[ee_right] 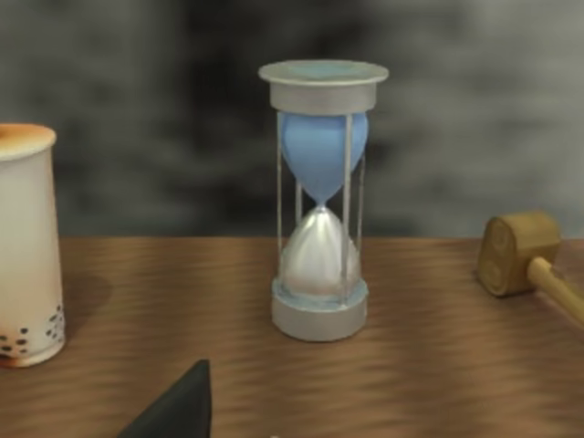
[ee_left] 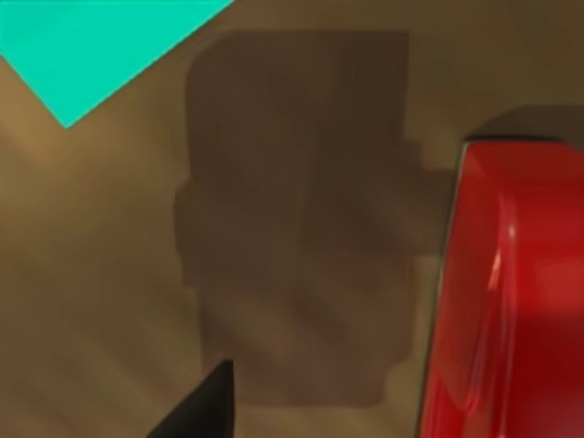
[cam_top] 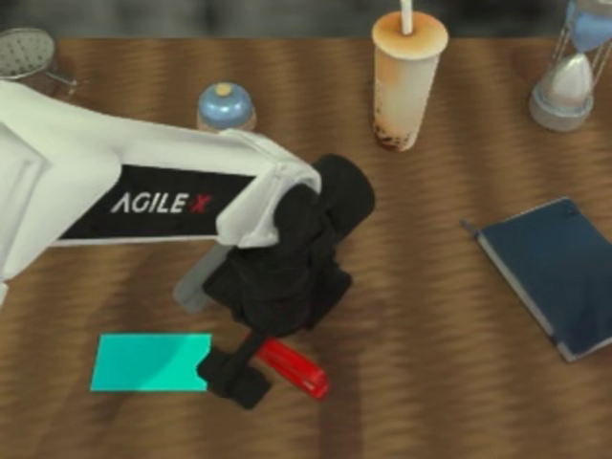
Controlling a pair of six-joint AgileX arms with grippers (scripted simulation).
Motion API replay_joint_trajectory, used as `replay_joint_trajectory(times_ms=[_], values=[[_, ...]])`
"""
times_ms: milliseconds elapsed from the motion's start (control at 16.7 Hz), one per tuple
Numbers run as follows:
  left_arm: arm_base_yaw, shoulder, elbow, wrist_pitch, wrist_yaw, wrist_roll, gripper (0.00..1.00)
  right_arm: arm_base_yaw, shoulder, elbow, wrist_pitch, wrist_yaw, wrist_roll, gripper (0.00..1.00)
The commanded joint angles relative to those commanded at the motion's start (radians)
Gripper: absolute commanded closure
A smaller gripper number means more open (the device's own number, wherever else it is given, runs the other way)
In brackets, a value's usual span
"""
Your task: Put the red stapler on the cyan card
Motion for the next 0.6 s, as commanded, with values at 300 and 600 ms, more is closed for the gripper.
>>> replay_joint_trajectory(times_ms=[300,600], values=[[0.000,0.000,0.000,0.000,0.000,0.000,0.60,0.000,0.000,0.000,0.000,0.000,0.000,0.00],[0.000,0.000,0.000,0.000,0.000,0.000,0.98,0.000,0.000,0.000,0.000,0.000,0.000,0.00]])
